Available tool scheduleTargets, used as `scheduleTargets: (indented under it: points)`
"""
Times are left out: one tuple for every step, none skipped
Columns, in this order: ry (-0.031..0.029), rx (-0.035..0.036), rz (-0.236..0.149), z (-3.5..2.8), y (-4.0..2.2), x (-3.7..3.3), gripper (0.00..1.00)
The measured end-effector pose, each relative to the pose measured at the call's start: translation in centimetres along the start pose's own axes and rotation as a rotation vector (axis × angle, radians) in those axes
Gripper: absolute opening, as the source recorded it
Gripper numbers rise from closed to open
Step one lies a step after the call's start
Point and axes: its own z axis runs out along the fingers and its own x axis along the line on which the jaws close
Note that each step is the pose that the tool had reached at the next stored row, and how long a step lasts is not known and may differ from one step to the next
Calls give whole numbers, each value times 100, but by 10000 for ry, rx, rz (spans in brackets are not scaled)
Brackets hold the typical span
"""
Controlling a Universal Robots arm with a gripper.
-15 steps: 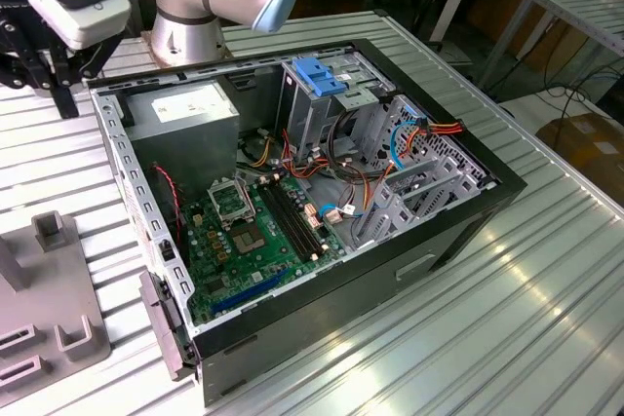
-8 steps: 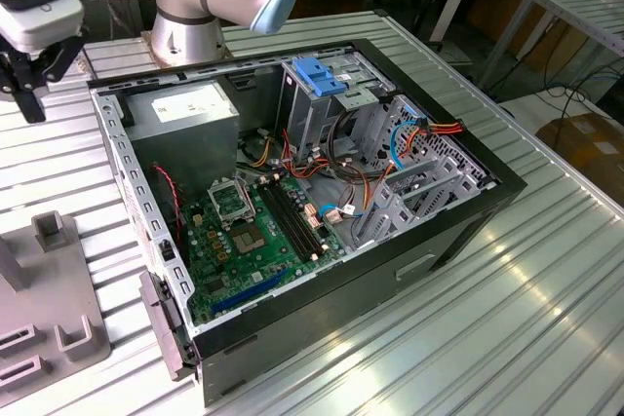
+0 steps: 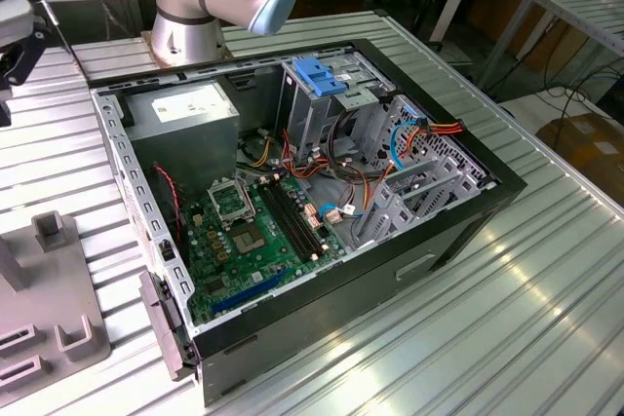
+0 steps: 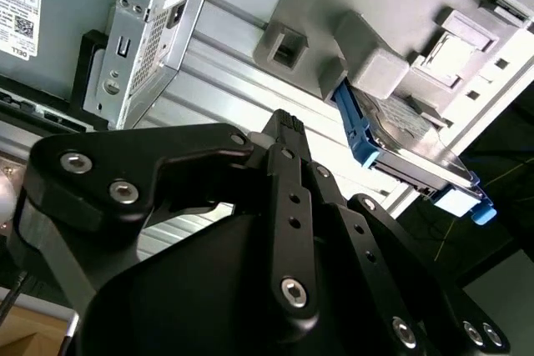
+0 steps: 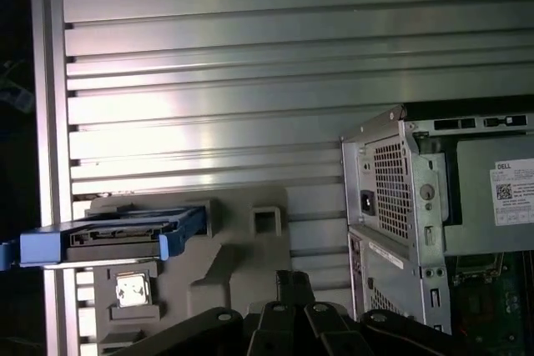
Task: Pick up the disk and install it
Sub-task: 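Reach for the disk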
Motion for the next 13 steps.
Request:
scheduleTargets:
  points:
    - [2,0,0,-1,1,28,10]
    - [4,0,-1,-2,1,67,10]
    - [6,0,0,-2,3,113,10]
    - [7,0,1,-3,3,141,10]
    - [11,2,1,-4,5,178,10]
    - [13,2,1,-5,5,206,10]
    - [15,1,0,-5,5,245,10]
    - [17,1,0,-6,5,268,10]
    - [19,1,0,-6,5,308,10]
    - [21,2,1,-7,6,335,10]
    - [24,2,1,-8,6,366,10]
    - [26,3,1,-9,6,394,10]
    - [27,3,2,-9,6,421,10]
